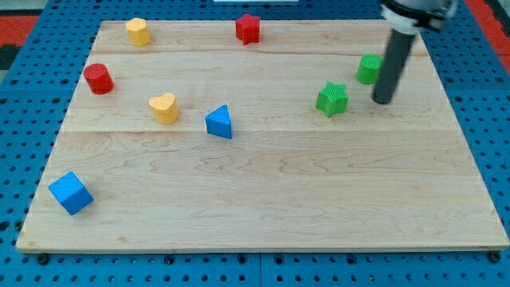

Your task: Push the green star above the green circle

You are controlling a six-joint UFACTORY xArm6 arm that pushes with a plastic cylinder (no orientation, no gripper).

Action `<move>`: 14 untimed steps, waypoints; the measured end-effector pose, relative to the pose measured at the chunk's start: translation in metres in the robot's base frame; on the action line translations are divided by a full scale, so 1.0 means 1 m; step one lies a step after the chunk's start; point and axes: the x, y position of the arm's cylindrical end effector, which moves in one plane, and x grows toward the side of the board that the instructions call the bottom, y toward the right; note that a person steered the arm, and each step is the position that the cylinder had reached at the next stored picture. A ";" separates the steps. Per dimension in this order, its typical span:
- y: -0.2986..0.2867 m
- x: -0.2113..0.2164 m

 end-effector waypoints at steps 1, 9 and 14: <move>-0.057 0.031; -0.088 -0.128; -0.039 -0.145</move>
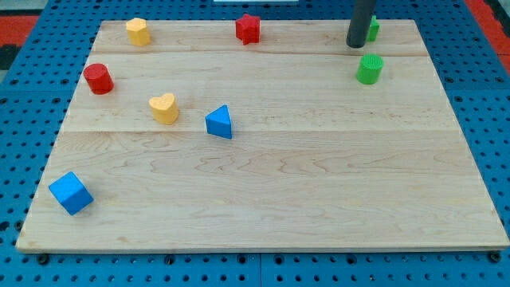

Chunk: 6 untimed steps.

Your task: Push the green star above the green circle

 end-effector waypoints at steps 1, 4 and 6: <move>0.000 0.001; 0.003 0.000; -0.098 0.010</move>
